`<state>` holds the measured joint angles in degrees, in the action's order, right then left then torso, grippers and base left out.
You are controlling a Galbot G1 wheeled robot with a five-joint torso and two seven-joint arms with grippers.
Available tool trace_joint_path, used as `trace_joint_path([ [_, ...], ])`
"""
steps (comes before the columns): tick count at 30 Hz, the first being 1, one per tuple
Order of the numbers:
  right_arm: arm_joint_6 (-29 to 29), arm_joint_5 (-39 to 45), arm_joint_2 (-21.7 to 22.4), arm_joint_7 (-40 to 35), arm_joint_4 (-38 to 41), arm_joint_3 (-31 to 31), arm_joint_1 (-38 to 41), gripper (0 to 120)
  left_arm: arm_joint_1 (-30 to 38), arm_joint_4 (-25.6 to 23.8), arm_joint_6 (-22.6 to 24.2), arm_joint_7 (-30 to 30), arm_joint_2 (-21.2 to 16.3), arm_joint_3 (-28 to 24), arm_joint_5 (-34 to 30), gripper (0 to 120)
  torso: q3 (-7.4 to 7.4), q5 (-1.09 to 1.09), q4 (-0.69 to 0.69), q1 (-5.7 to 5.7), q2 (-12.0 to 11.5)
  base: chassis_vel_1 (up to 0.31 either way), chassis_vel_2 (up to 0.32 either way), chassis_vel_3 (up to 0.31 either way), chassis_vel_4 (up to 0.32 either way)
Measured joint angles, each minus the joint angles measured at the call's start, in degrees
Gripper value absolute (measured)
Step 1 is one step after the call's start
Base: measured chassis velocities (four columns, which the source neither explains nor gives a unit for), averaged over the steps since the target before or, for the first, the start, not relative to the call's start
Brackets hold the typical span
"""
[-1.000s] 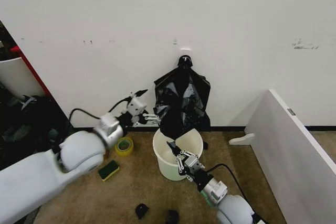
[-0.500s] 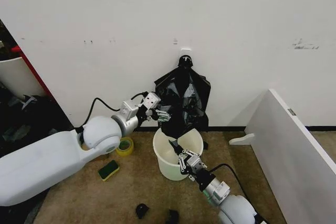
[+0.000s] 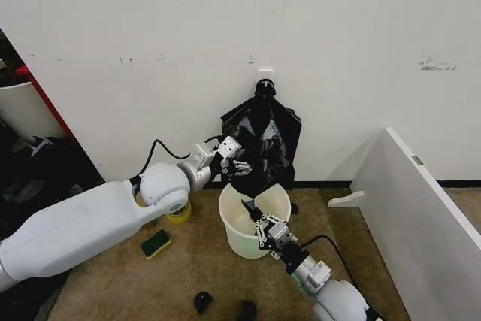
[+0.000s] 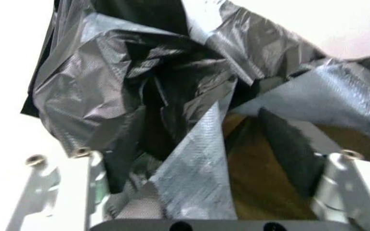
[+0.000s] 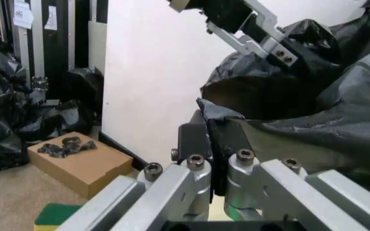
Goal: Place the garbage bag over the trash bin.
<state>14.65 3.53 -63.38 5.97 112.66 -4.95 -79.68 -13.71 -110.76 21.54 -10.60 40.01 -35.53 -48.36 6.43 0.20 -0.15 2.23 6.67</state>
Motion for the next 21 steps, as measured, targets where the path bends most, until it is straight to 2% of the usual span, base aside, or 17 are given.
trace_joint_path([
  [3, 0.0, 0.2, 0.0, 0.0, -0.1, 0.0, 0.1, 0, -0.3, 0.1, -0.1, -0.1, 0.0, 0.1, 0.0, 59, 0.0, 0.0, 0.0, 0.0, 0.0, 0.0, 0.0, 0.0, 0.0],
  [7, -0.1, 1.0, 0.3, -0.4, 0.0, 0.0, 0.2, 0, -2.6, 0.6, -1.4, -1.0, 0.2, 2.2, 0.1, 39, 0.0, 0.0, -0.01, 0.0, 0.0, 0.0, 0.0, 0.0, 0.0],
  [11, -0.5, 1.8, 0.3, -0.9, 0.3, -0.1, 0.2, 0, -4.8, 0.7, -2.5, -1.1, -0.1, 3.9, 0.2, 29, 0.0, 0.0, -0.01, 0.0, 0.0, 0.0, 0.0, 0.0, 0.0],
  [16, -1.1, 2.7, 0.5, -1.6, 0.8, 0.0, 0.2, 0, -8.8, 0.7, -5.4, -1.6, -0.3, 7.2, 0.3, 8, 0.0, 0.0, 0.0, 0.0, 0.0, 0.0, 0.0, 0.0, 0.0],
  [17, -1.1, 2.7, 0.5, -1.6, 0.8, 0.0, 0.2, 0, -8.8, 0.7, -5.4, -1.6, -0.3, 7.2, 0.3, 8, 0.0, 0.0, 0.0, 0.0, 0.0, 0.0, 0.0, 0.0, 0.0],
  [19, -1.4, 3.0, 0.6, -2.0, 1.1, 0.0, 0.1, 0, -10.6, 0.8, -6.7, -2.3, 0.1, 8.8, 0.3, 0, 0.0, 0.0, -0.01, 0.0, 0.0, 0.0, 0.0, 0.0, 0.0],
  [21, -1.6, 3.1, 0.6, -2.2, 1.5, 0.1, -0.1, 0, -12.4, 0.9, -7.6, -3.2, 0.6, 10.5, 0.3, 0, 0.0, 0.0, -0.01, 0.0, 0.0, 0.0, 0.0, 0.0, 0.0],
])
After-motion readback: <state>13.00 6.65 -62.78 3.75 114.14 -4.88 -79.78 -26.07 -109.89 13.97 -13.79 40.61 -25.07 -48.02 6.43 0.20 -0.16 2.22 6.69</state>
